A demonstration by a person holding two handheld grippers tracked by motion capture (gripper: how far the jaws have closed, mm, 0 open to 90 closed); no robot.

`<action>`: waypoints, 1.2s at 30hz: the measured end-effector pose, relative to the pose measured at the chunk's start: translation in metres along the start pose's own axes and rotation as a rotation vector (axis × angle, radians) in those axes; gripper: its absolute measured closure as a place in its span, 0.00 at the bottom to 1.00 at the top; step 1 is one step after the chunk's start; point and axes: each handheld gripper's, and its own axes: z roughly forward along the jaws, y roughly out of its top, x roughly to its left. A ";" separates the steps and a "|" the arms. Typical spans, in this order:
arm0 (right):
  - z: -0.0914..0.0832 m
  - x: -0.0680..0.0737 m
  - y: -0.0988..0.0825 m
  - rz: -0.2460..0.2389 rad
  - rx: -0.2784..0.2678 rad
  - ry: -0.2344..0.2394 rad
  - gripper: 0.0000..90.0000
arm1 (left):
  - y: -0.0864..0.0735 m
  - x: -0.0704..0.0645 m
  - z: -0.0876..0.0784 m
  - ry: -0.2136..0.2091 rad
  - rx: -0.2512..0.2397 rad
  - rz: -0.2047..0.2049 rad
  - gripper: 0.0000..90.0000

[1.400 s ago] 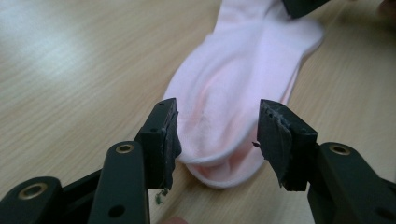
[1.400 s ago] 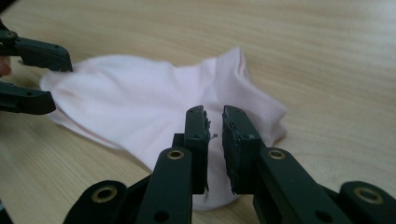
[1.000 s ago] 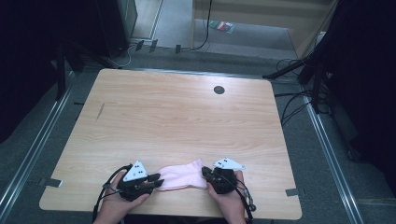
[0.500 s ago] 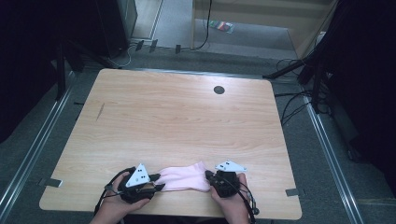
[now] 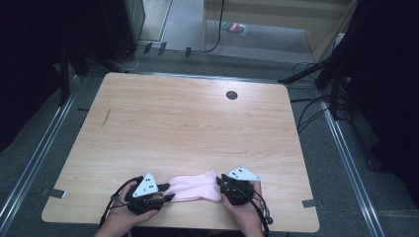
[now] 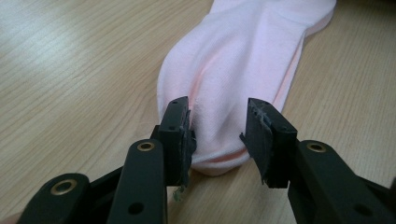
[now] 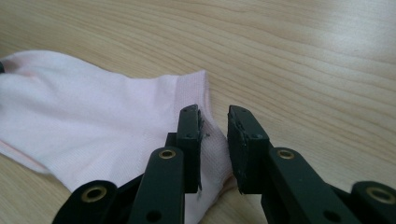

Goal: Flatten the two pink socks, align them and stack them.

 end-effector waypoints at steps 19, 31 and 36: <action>-0.016 -0.030 0.007 0.095 -0.120 0.016 0.17 | 0.002 0.012 -0.021 -0.022 -0.175 -0.118 0.16; -0.035 -0.061 0.004 0.111 -0.146 -0.015 0.15 | -0.018 0.052 -0.048 0.097 -0.222 -0.244 0.14; -0.043 -0.076 0.000 0.135 -0.163 -0.038 0.15 | -0.028 0.067 -0.060 0.147 -0.248 -0.303 0.14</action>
